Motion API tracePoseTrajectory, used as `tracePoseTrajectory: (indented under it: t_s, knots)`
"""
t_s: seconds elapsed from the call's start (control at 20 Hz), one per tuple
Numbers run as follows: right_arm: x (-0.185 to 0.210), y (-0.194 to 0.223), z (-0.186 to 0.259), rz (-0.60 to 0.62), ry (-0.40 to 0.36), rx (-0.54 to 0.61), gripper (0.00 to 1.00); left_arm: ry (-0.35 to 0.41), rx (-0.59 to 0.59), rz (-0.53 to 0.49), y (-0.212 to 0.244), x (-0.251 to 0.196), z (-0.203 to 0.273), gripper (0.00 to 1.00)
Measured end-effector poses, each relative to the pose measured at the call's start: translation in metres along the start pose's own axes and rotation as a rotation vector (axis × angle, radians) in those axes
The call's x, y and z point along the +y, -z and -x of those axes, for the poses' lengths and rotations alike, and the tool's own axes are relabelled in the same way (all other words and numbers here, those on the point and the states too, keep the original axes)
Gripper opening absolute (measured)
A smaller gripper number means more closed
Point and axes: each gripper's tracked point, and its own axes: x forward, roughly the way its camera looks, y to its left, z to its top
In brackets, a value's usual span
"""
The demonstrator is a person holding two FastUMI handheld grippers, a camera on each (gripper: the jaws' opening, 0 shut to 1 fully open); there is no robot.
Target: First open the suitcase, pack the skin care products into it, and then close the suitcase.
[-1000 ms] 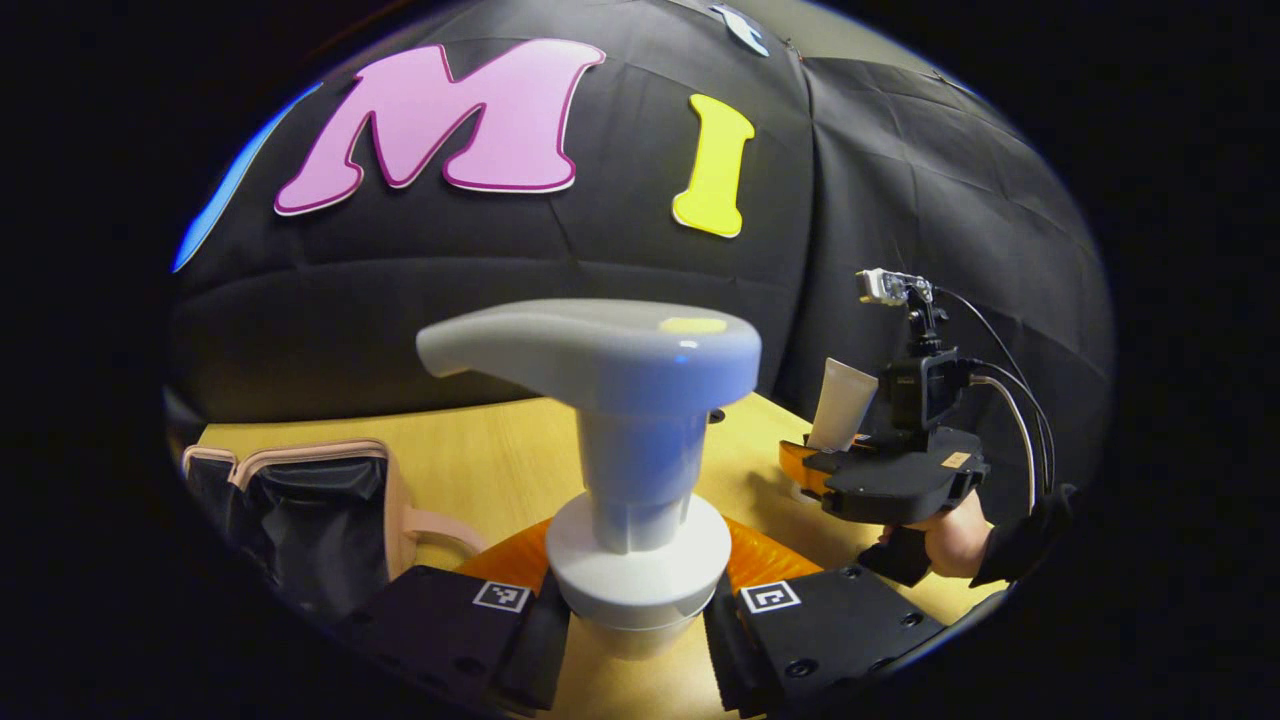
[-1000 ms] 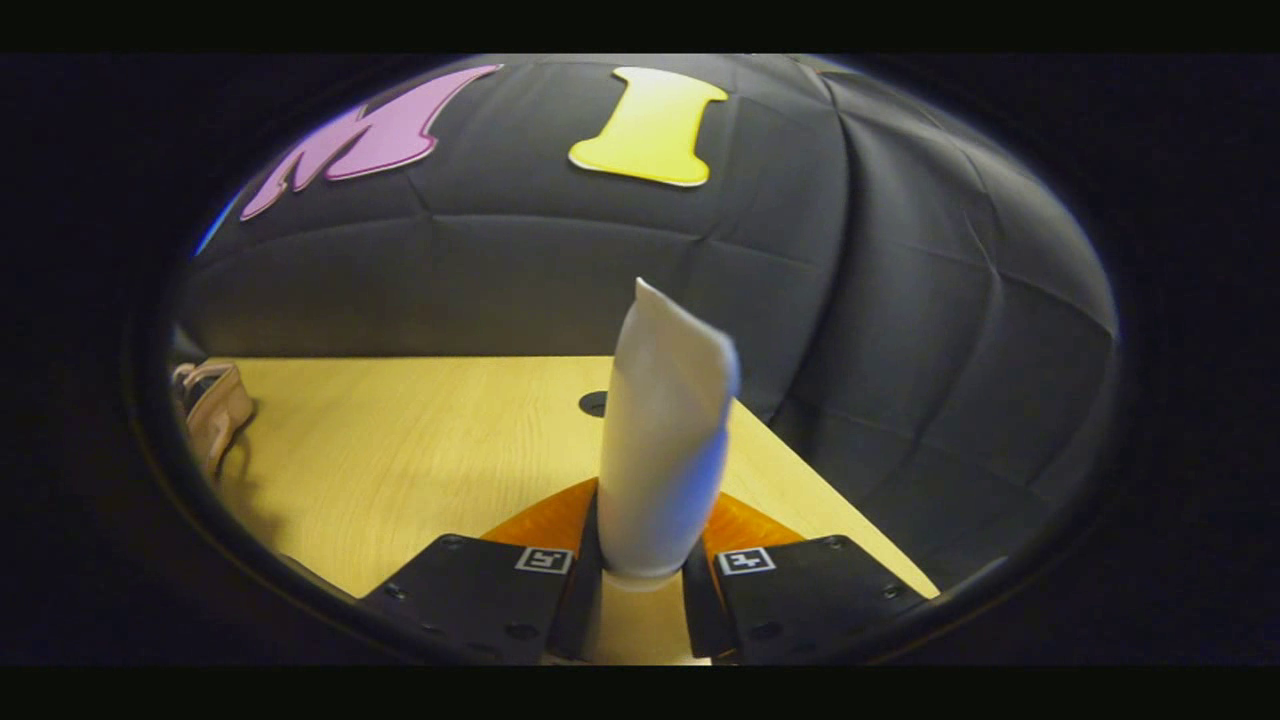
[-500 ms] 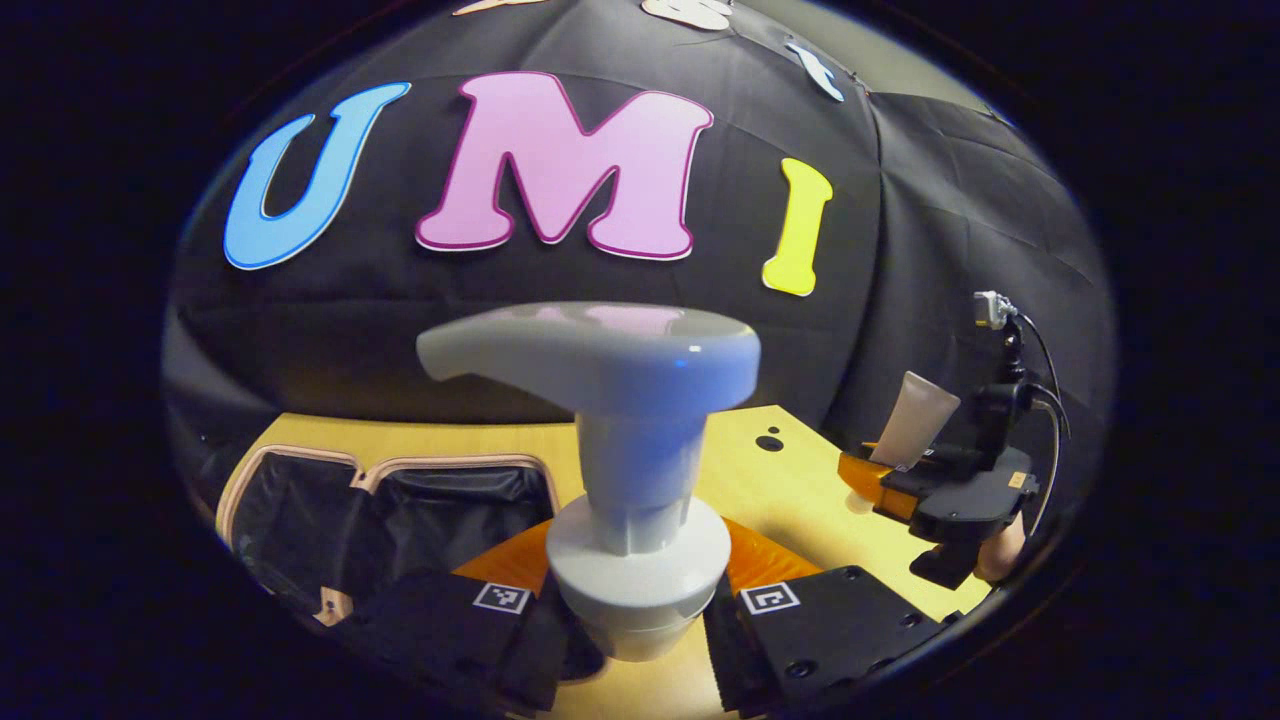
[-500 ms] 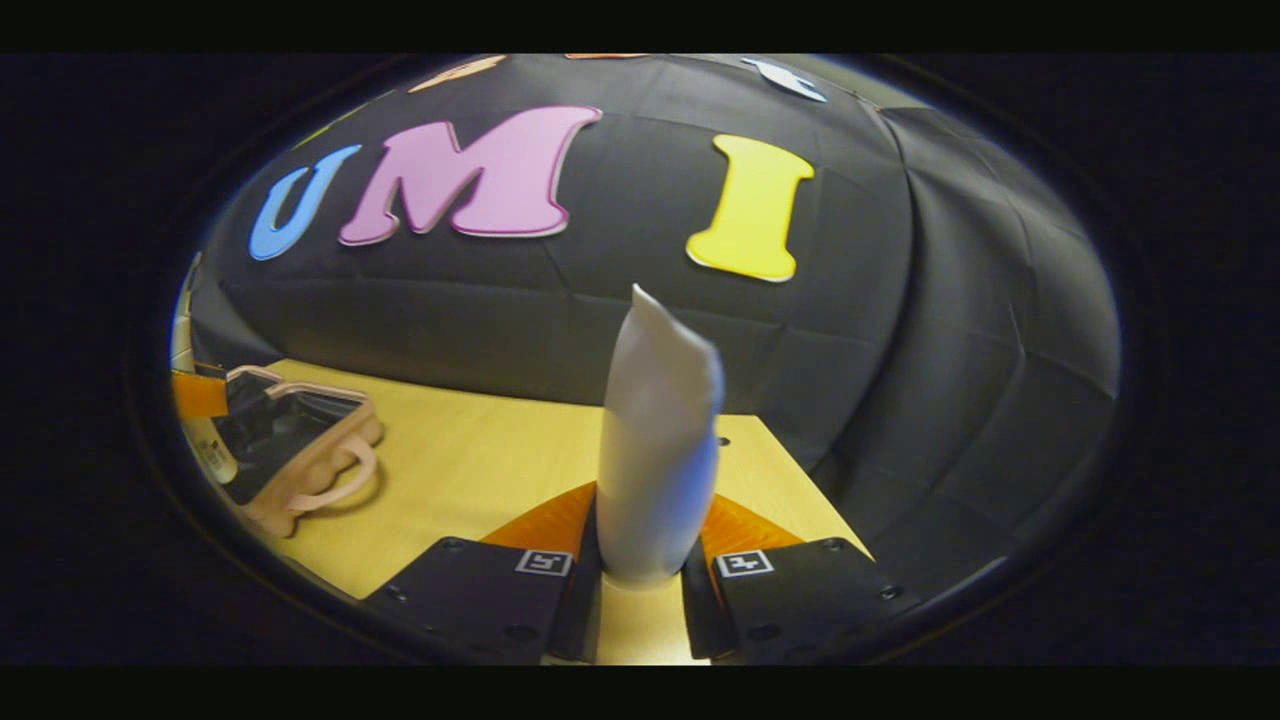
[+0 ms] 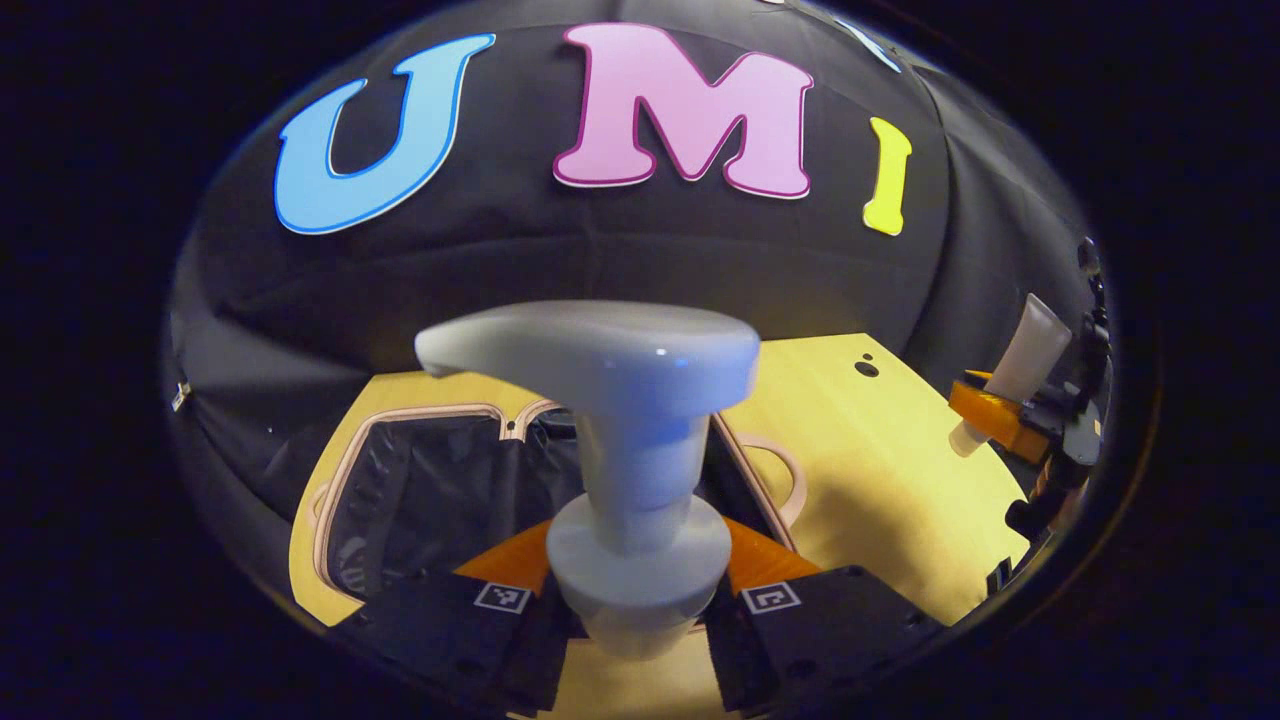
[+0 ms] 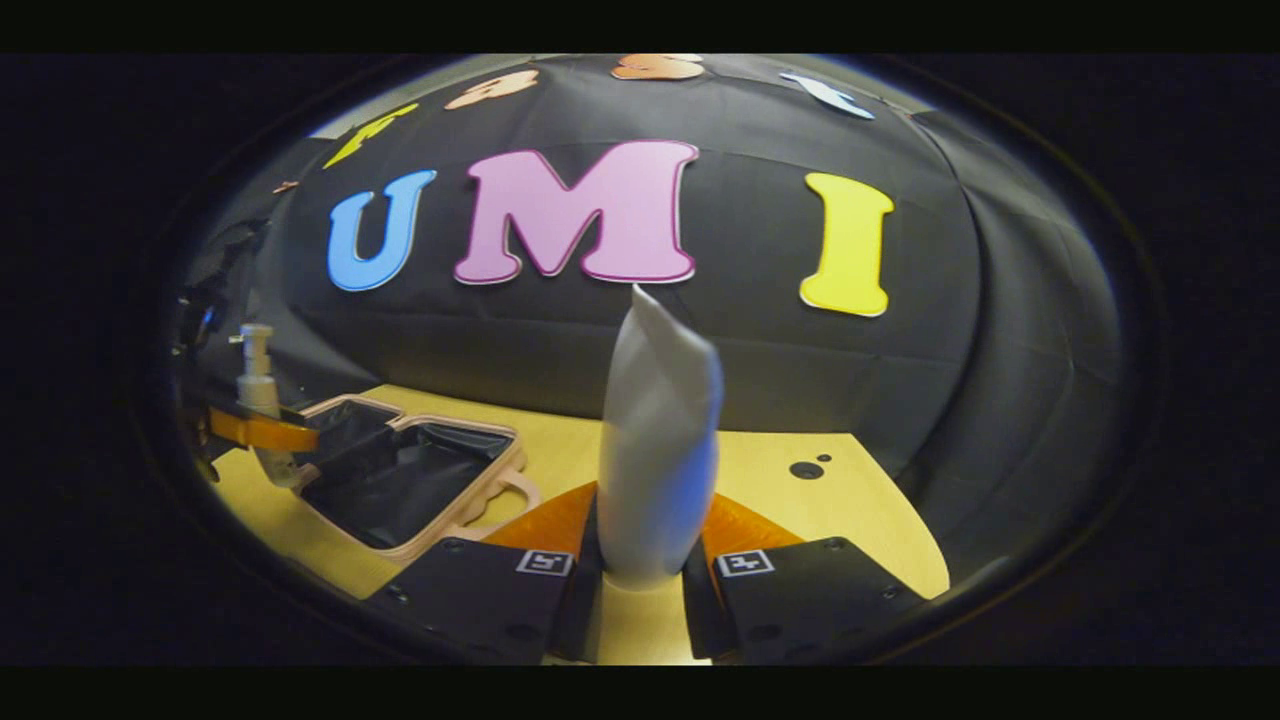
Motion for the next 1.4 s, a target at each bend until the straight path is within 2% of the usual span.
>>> tracePoseTrajectory:
  t_s: [0.05, 0.15, 0.3, 0.55, 0.65, 0.7, 0.9, 1.0, 1.05, 1.1, 1.15, 1.2, 1.25, 1.3, 1.35, 1.4]
  knots:
    - [0.008, 0.001, 0.002, 0.003, -0.02, 0.005, 0.34, 0.022, 0.036, 0.013, 0.006, 0.0, -0.013, 0.61]
    - [0.026, 0.003, 0.006, -0.012, -0.065, 0.017, 0.37, 0.035, 0.119, 0.026, 0.019, 0.006, -0.037, 0.61]
    - [0.048, 0.002, 0.009, -0.03, -0.125, 0.035, 0.37, 0.046, 0.228, 0.015, 0.036, 0.007, -0.075, 0.61]
    - [0.071, -0.004, 0.005, -0.05, -0.182, 0.034, 0.37, 0.006, 0.386, -0.039, 0.062, 0.011, -0.128, 0.61]
    - [0.079, -0.007, 0.004, -0.049, -0.196, 0.032, 0.37, -0.004, 0.378, -0.026, 0.053, 0.01, -0.145, 0.65]
    - [0.084, -0.006, 0.003, -0.052, -0.205, 0.035, 0.37, -0.012, 0.391, -0.009, 0.052, 0.011, -0.151, 0.62]
    - [0.105, -0.001, -0.006, -0.066, -0.233, 0.068, 0.37, -0.051, 0.423, 0.05, 0.061, 0.019, -0.169, 0.62]
    - [0.117, 0.005, -0.012, -0.086, -0.251, 0.1, 0.34, -0.065, 0.4, 0.076, 0.059, 0.019, -0.168, 0.63]
    - [0.123, 0.007, -0.016, -0.094, -0.256, 0.126, 0.41, -0.074, 0.393, 0.095, 0.059, 0.02, -0.166, 0.63]
    - [0.128, 0.008, -0.019, -0.086, -0.263, 0.146, 0.33, -0.094, 0.38, 0.113, 0.056, 0.022, -0.16, 0.64]
    - [0.129, 0.007, -0.024, -0.082, -0.256, 0.146, 0.37, -0.098, 0.36, 0.134, 0.051, 0.025, -0.153, 0.64]
    - [0.134, 0.004, -0.026, -0.09, -0.255, 0.147, 0.37, -0.097, 0.325, 0.154, 0.043, 0.027, -0.144, 0.65]
    - [0.14, 0.002, -0.027, -0.109, -0.258, 0.159, 0.37, -0.1, 0.28, 0.17, 0.035, 0.031, -0.133, 0.72]
    - [0.148, 0.003, -0.029, -0.129, -0.264, 0.177, 0.37, -0.109, 0.224, 0.178, 0.02, 0.037, -0.116, 0.86]
    - [0.158, 0.006, -0.032, -0.142, -0.273, 0.201, 0.37, -0.129, 0.166, 0.183, 0.006, 0.045, -0.095, 0.94]
    - [0.166, 0.011, -0.034, -0.152, -0.278, 0.224, 0.37, -0.147, 0.111, 0.186, -0.006, 0.054, -0.071, 0.94]
